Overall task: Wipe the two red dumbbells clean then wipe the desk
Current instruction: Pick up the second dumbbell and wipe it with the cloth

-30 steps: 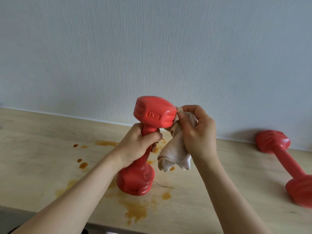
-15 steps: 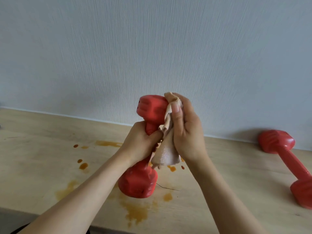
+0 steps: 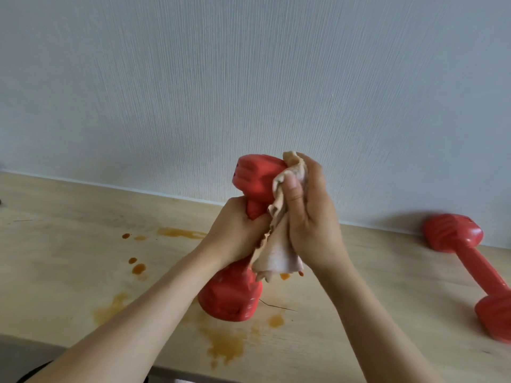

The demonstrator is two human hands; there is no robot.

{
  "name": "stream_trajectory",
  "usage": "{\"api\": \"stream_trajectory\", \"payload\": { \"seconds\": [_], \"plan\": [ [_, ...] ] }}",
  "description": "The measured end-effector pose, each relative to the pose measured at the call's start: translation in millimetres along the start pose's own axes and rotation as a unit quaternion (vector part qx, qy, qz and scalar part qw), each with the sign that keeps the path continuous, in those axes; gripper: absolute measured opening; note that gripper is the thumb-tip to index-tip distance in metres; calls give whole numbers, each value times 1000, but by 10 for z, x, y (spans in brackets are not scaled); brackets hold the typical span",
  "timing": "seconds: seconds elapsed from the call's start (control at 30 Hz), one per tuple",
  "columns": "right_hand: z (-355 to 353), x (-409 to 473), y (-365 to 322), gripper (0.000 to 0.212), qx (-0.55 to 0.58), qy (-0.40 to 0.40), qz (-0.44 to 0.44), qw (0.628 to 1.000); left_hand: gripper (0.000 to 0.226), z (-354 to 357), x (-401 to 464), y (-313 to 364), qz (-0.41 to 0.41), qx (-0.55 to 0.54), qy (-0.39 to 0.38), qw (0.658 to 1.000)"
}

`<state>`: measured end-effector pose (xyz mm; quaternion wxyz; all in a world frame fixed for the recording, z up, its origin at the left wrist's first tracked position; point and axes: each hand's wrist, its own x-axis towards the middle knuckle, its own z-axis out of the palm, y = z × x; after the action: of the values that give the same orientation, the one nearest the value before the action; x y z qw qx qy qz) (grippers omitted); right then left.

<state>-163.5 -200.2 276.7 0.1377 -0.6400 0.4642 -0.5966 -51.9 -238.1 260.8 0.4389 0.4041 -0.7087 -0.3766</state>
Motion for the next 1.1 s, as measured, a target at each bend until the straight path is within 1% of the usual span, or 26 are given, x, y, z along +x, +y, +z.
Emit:
{"api": "stream_trajectory", "payload": {
  "seconds": [0.03, 0.1, 0.17, 0.23, 0.3, 0.37, 0.4, 0.47, 0.5, 0.53, 0.6, 0.67, 0.73, 0.77, 0.8, 0.87, 0.9, 0.97, 1.03, 1.1],
  "plan": [
    [-35, 12, 26, 33, 36, -3, 16, 999, 38, 14, -3, -1, 4, 2, -9, 1000],
    [-95, 33, 94, 32, 122, -2, 69, 990, 41, 27, 0, 1, 13, -5, -21, 1000],
    [-152, 47, 92, 30, 192, 4, 130, 973, 30, 26, -5, 9, 15, -21, -37, 999],
    [-235, 67, 87, 29, 210, -2, 184, 960, 20, 12, -1, 3, 8, -38, -63, 997],
    [-310, 70, 94, 26, 236, 1, 232, 944, 15, -2, -8, -7, 1, -70, -116, 991],
    [-346, 82, 93, 24, 303, 0, 247, 920, 13, -26, 5, -24, -11, -108, -169, 980],
    [-343, 83, 58, 23, 356, -4, 250, 901, 13, -39, 15, -26, -14, -109, -183, 977],
    [-338, 80, 76, 22, 419, 14, 248, 873, 14, -69, 43, -36, -9, -80, -171, 982],
    [-339, 78, 95, 21, 419, 24, 245, 874, 14, -83, 49, -31, 4, -57, -146, 988],
    [-337, 73, 106, 20, 402, 30, 238, 884, 13, -95, 49, -22, 24, -32, -117, 992],
    [-330, 76, 137, 20, 309, 44, 204, 928, 19, -115, 39, 0, 44, -6, -74, 996],
    [-299, 79, 137, 17, 209, 51, 154, 964, 30, -117, 16, -4, 48, -12, -53, 997],
    [-244, 67, 117, 20, 136, 52, 110, 983, 39, -119, 21, -36, 52, -26, -23, 998],
    [-225, 56, 94, 23, 104, 51, 96, 989, 40, -128, 21, -45, 50, -31, -10, 998],
    [-218, 44, 88, 23, 78, 48, 87, 992, 35, -145, 20, -45, 43, -38, 4, 998],
    [-227, -2, 66, 13, 46, 41, 68, 996, 22, -181, 36, -57, 20, -40, 28, 999],
    [-220, -30, 40, 14, 34, 39, 54, 997, 21, -196, 50, -60, 8, -37, 38, 999],
    [-159, -72, -19, 16, -25, 34, 5, 999, 24, -209, 71, -72, -12, -37, 58, 998],
    [-34, -102, -92, 12, -125, 26, -72, 989, 25, -207, 84, -82, -34, -48, 78, 995],
    [61, -107, -125, 14, -156, 28, -107, 982, 26, -201, 82, -77, -42, -51, 85, 994]
  ]
}}
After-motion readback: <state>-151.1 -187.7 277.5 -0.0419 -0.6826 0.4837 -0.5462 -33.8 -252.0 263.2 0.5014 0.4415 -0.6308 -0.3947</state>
